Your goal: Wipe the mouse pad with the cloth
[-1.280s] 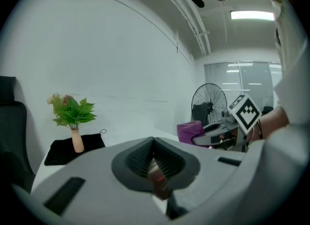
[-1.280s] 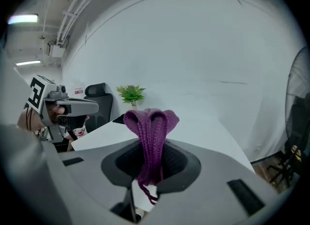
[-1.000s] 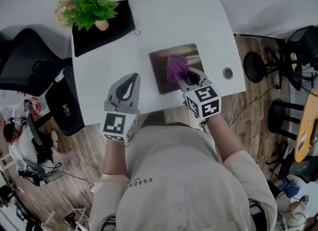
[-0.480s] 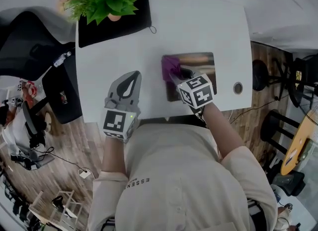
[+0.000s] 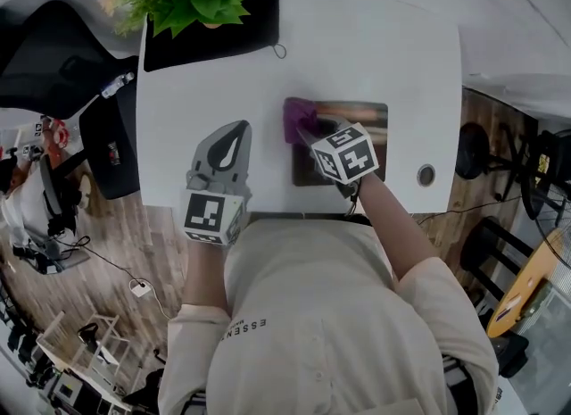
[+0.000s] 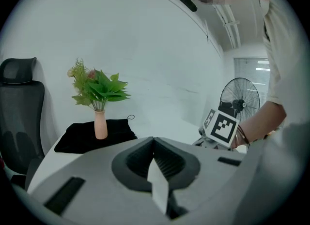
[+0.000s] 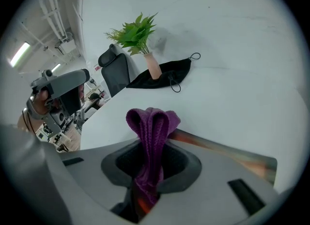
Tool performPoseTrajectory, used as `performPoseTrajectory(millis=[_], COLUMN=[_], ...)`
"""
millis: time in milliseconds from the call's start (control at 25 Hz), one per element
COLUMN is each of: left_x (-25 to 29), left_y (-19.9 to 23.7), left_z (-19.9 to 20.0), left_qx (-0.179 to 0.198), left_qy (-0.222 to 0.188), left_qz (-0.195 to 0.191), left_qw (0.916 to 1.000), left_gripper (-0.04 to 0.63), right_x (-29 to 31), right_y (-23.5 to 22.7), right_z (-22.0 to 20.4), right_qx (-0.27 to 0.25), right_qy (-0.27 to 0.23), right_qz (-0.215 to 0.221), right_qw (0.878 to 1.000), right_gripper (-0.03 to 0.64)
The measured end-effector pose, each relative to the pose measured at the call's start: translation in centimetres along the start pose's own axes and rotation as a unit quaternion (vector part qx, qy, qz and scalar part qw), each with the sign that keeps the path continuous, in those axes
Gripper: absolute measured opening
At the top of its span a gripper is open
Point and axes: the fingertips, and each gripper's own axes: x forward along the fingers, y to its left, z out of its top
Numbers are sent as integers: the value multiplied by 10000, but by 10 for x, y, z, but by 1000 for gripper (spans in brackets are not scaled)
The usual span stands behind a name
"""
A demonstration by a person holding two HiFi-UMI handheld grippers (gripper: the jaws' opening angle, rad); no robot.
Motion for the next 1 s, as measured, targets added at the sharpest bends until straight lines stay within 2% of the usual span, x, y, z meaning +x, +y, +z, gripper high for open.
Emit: performPoseTrajectory(millis=[200,400,1000], left_x=[15,33,79], left_y=[-17,-48,-121], left_z=[3,1,11], left_qx=[-35,-9,125], left_qy=[76,161,166], left_qz=[144,91,-89], left_qw=[9999,9998,9997], left_gripper=[2,2,2], right_x=[-10,-26,-82], right_y=[-19,-41,-121], right_z=[-9,-20,-56], right_qx=[70,109,350], right_qy=[-6,-24,-124], right_qz=[217,333,55], right_qw=[9997,9994,9993], right_gripper=[87,87,89])
